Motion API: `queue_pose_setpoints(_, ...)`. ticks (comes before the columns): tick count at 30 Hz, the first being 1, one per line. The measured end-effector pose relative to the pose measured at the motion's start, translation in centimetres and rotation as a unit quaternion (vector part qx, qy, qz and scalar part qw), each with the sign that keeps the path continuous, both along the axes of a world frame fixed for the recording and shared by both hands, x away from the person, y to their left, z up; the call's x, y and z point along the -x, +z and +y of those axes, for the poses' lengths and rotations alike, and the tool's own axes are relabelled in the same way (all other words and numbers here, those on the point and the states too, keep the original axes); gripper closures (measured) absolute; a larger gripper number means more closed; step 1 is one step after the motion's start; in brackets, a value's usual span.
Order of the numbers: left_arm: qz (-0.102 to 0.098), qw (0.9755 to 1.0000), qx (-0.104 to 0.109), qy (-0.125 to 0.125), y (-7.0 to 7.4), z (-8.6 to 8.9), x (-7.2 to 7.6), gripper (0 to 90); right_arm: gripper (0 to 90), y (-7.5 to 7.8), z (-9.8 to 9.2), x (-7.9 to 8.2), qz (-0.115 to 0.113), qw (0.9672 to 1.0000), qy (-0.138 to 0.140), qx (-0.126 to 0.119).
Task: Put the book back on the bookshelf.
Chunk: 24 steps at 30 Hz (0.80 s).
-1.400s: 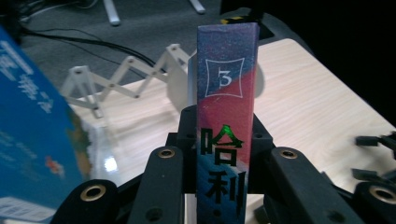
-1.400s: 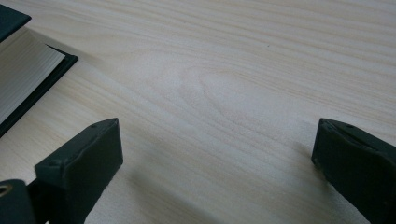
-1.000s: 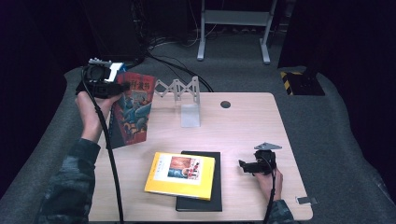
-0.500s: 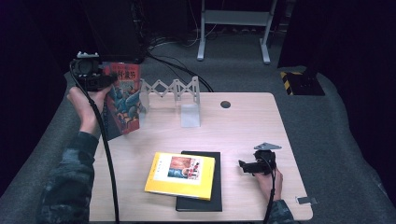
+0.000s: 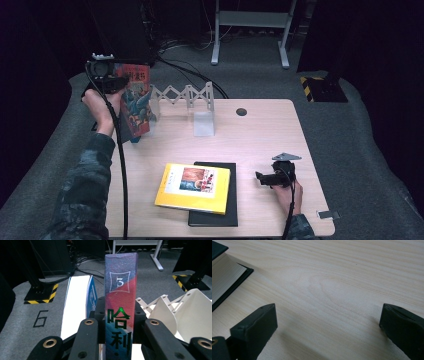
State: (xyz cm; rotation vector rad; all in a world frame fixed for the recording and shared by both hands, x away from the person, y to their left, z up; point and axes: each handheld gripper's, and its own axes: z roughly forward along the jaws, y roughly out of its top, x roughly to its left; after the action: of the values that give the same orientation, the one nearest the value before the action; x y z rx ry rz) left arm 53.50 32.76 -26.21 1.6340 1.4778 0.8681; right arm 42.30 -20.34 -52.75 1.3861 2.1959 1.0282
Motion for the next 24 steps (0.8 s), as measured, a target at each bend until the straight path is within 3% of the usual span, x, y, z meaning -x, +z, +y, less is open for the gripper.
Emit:
queue_pose_setpoints(8, -0.006, 0.9997, -0.017, 0.017, -0.8, -0.2, -1.2, 74.1, 0.9, 0.0, 0.0, 0.0, 0.001, 1.0, 0.001, 0.001)
queue_pose_setpoints(14, -0.024, 0.999, -0.026, 0.027, -1.7, -0.6, -2.1, 74.1, 0.9, 0.0, 0.0, 0.0, 0.001, 1.0, 0.001, 0.0)
queue_pose_setpoints(21, -0.019, 0.9988, -0.034, 0.028, -2.5, -1.1, -3.0, 74.1, 0.9, 0.0, 0.0, 0.0, 0.0, 1.0, 0.004, 0.0)
queue_pose_setpoints(24, -0.026, 0.9985, -0.035, 0.032, -2.8, -1.3, -3.2, 74.1, 1.0, 0.0, -0.1, 0.0, 0.0, 1.0, 0.005, -0.001)
